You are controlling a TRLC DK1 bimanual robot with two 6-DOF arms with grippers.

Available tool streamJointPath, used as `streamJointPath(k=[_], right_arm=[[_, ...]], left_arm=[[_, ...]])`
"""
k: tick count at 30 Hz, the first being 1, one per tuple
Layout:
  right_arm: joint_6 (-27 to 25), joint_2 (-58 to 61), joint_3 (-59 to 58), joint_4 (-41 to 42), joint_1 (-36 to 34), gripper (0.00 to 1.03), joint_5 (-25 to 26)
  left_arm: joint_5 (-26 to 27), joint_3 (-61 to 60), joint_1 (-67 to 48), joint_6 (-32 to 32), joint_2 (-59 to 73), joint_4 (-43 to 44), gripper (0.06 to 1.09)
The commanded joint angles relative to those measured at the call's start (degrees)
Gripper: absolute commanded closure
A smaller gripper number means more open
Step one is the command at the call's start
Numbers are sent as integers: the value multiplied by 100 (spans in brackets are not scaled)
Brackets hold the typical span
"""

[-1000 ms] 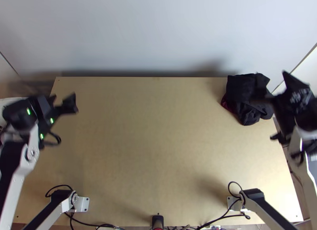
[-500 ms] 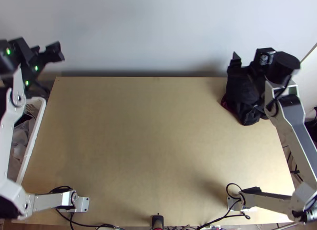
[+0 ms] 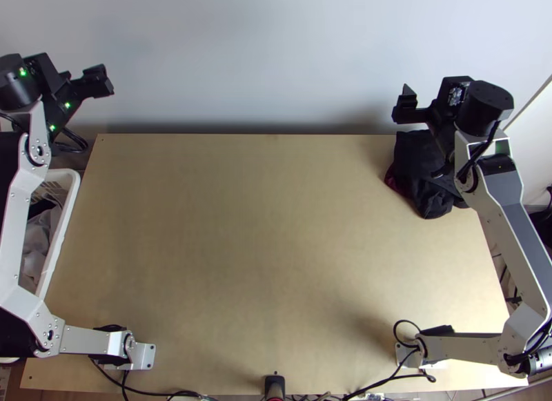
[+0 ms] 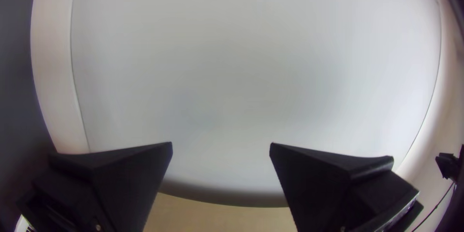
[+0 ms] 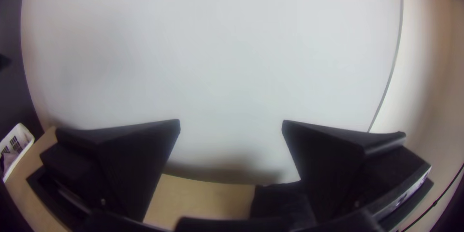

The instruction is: Fold the t-shirt

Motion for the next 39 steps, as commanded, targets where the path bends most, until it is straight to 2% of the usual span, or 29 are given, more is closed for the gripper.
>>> streamJointPath(k=[1,7,21,24,28,39], right_arm=[[52,-26,-73,-17,188,5,121],[8,-52,-231,-9,267,5,209],[-97,-175,-512,27,346,5,227],[-115,-228,-635,53,407,5,236],[-132,-307,-758,62,460,5,236],[-229,-720,-1250,71,469,5,244]], left_arm=[[6,-335,239,149,-153,0,11],[6,-722,1267,158,-241,-35,11],[58,-3552,3922,1432,-874,299,11],[76,-3816,4265,1643,-848,299,11],[348,-4088,4660,2030,-839,299,11],[436,-4440,5504,2733,-206,457,11]])
